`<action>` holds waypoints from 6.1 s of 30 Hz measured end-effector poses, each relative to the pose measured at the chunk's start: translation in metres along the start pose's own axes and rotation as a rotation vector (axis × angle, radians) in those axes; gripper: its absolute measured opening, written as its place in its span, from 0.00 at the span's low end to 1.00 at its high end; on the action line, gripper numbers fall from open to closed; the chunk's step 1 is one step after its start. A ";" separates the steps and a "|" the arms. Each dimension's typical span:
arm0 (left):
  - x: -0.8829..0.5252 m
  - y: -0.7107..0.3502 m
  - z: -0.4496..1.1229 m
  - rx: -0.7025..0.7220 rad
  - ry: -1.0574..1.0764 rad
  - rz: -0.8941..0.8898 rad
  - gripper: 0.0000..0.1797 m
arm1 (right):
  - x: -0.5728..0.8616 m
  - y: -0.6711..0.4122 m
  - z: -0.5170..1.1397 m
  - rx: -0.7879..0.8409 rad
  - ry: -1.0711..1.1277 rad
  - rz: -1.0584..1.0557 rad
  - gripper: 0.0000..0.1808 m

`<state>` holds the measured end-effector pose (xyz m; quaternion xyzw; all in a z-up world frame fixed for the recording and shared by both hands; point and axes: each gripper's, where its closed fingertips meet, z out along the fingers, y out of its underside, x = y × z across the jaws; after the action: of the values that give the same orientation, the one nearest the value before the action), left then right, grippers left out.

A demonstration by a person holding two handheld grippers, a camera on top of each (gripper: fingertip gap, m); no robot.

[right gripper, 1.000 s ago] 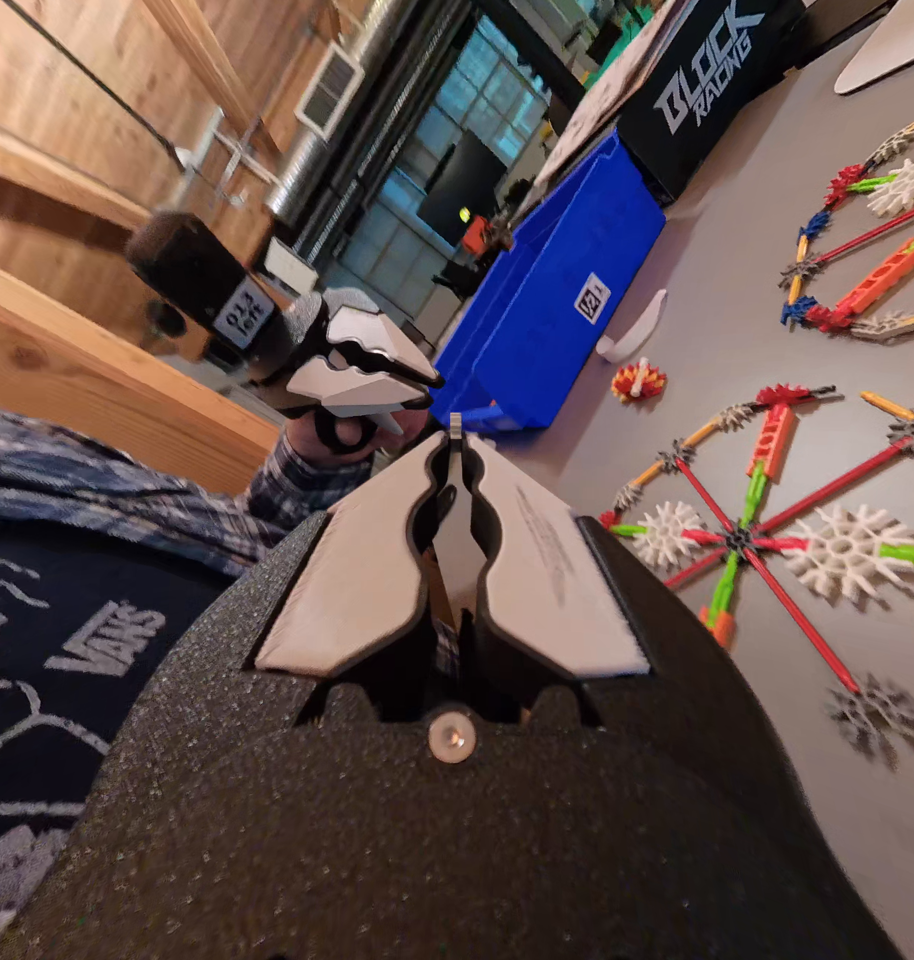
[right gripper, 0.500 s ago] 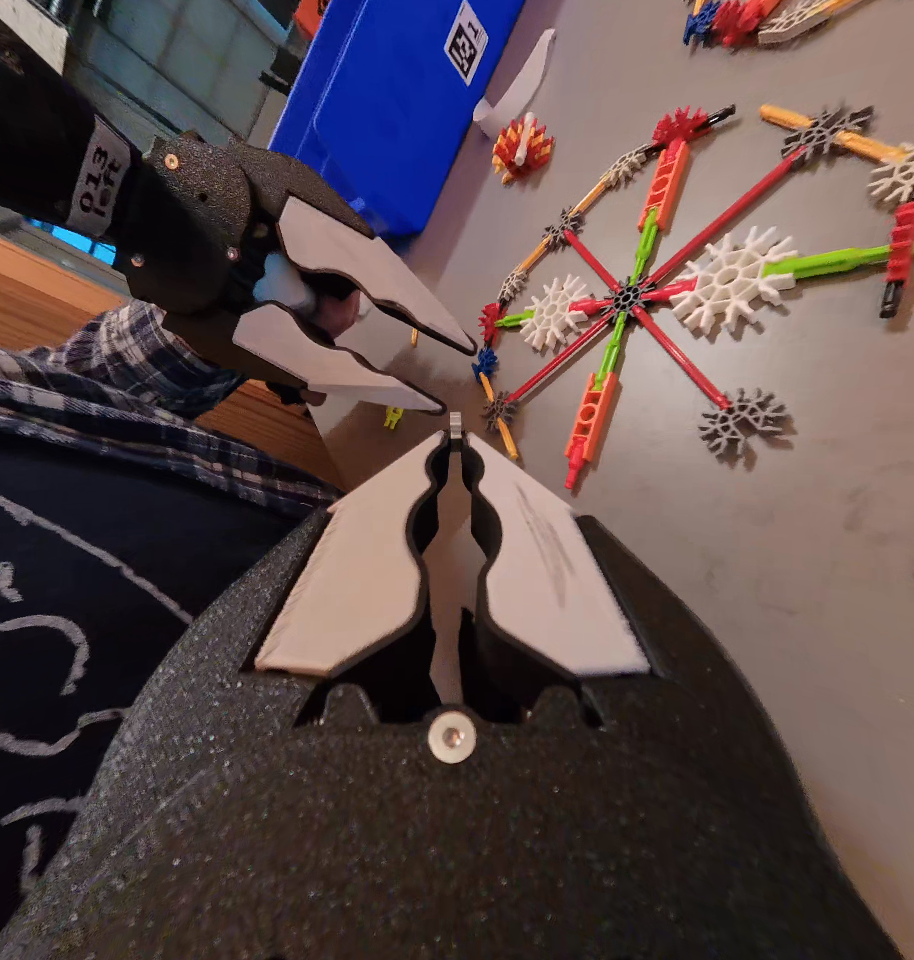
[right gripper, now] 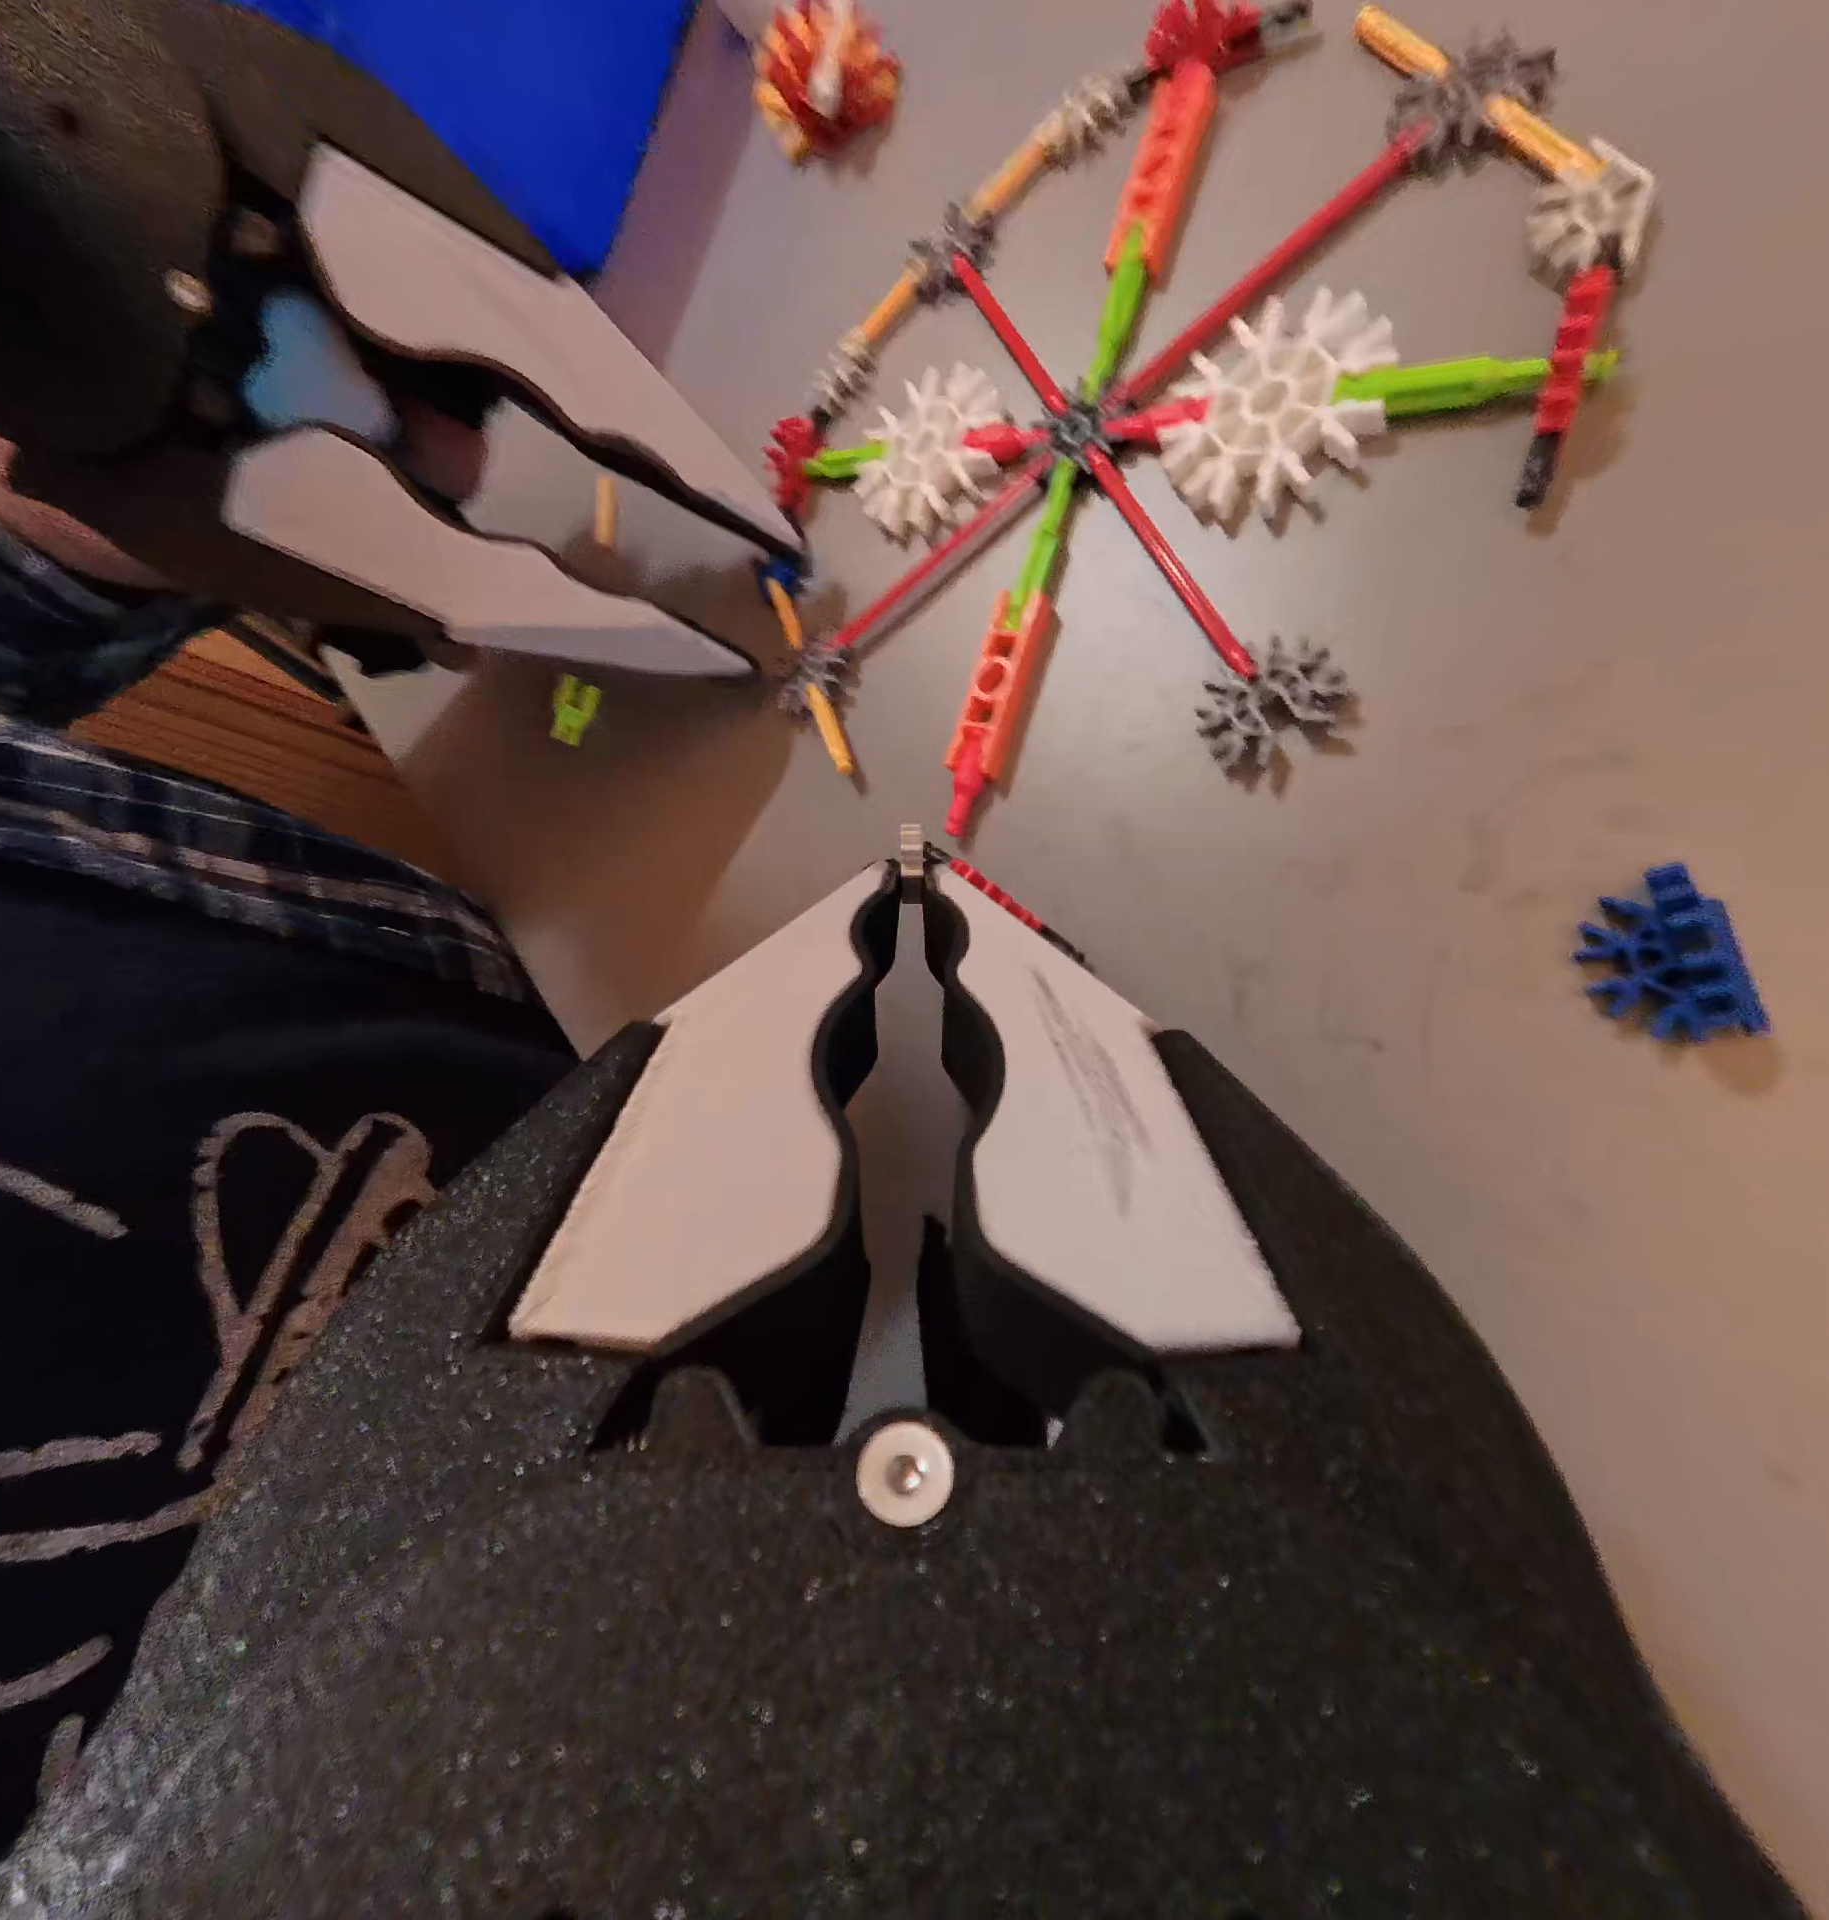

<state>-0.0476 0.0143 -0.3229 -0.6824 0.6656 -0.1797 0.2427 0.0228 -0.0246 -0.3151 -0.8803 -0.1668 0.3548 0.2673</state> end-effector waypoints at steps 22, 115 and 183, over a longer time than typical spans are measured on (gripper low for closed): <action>0.007 -0.003 -0.002 0.039 0.029 0.035 0.13 | -0.015 -0.011 0.025 0.051 0.018 0.044 0.01; 0.045 -0.111 -0.030 0.597 0.398 -0.662 0.01 | -0.044 -0.044 -0.048 0.271 -0.554 0.072 0.01; 0.018 -0.010 -0.011 0.157 0.029 -0.283 0.06 | -0.010 -0.007 0.023 -0.075 0.146 -0.798 0.07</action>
<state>-0.0444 -0.0051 -0.3092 -0.7457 0.5501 -0.2737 0.2578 -0.0013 -0.0156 -0.3190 -0.7784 -0.4887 0.1533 0.3629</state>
